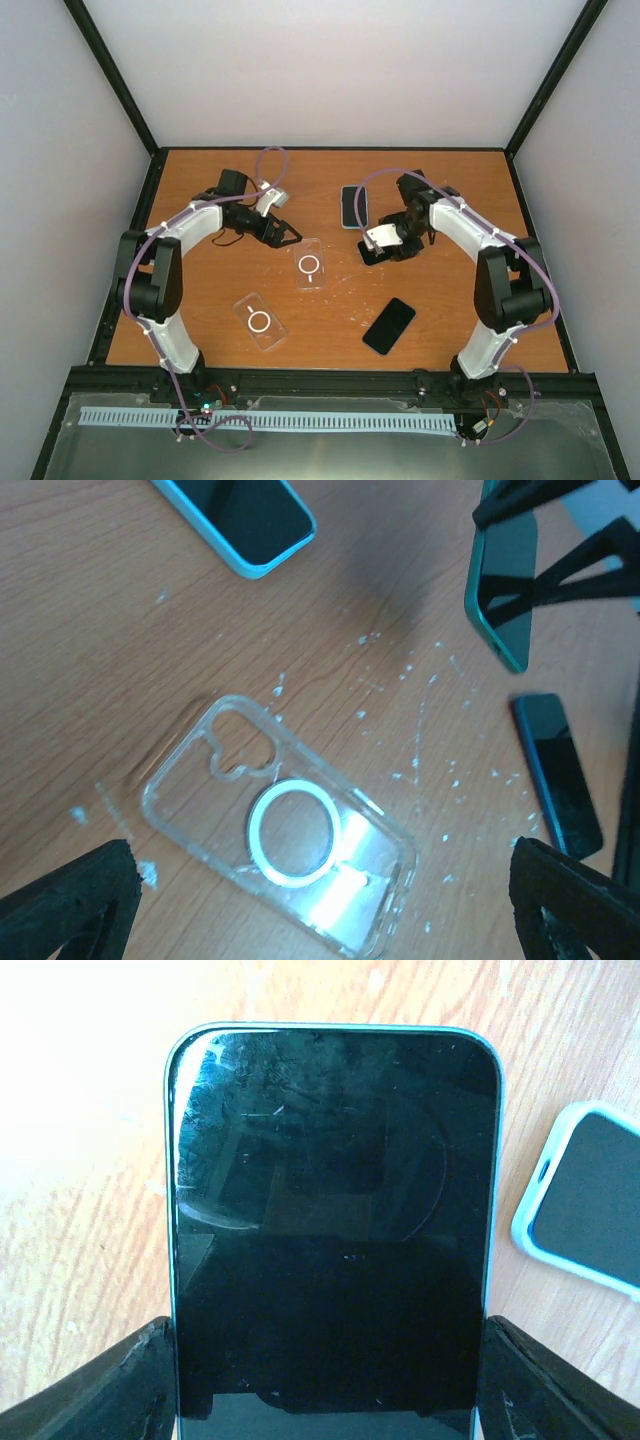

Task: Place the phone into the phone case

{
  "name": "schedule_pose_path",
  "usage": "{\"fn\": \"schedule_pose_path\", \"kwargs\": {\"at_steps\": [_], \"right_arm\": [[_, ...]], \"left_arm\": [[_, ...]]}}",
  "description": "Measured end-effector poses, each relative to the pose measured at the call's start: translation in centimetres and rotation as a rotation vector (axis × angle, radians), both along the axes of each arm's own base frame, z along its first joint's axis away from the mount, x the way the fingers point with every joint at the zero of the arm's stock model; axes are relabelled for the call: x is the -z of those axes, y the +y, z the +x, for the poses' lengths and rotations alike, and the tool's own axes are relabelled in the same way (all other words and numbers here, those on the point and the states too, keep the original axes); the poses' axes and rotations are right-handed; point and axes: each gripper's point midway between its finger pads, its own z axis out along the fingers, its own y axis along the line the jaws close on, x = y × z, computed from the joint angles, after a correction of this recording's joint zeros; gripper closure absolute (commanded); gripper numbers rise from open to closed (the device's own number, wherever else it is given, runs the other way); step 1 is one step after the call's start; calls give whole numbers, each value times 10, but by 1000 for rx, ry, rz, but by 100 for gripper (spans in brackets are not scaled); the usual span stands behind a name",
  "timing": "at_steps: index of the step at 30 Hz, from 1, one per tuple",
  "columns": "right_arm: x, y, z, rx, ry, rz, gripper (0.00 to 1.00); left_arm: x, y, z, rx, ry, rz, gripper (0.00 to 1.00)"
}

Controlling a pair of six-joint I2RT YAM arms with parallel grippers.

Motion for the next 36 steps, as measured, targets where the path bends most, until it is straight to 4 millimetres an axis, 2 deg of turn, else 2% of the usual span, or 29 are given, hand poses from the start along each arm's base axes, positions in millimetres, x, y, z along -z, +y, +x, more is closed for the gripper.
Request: {"fn": "schedule_pose_path", "kwargs": {"at_steps": [5, 9, 13, 16, 21, 27, 36], "right_arm": [[-17, 25, -19, -95, -79, 11, 57], [-35, 47, -34, -171, -142, 28, 57], [-47, 66, -45, -232, -185, 39, 57], [-48, 77, -52, -268, -195, 32, 58], [-48, 91, -61, -316, -205, 19, 58], [-46, 106, -66, -357, -213, 5, 58], [-39, 118, -68, -395, -214, -18, 58]], "left_arm": [[-7, -14, 3, 43, 55, -95, 2], [-11, -27, -3, 89, 105, -154, 5], [-8, -45, -21, 154, 162, -180, 9], [-6, -61, -40, 214, 213, -202, 13], [-3, -79, -58, 279, 278, -232, 27], [2, -84, -63, 299, 317, -241, 42], [-6, -90, -74, 342, 335, -292, 68]]}}
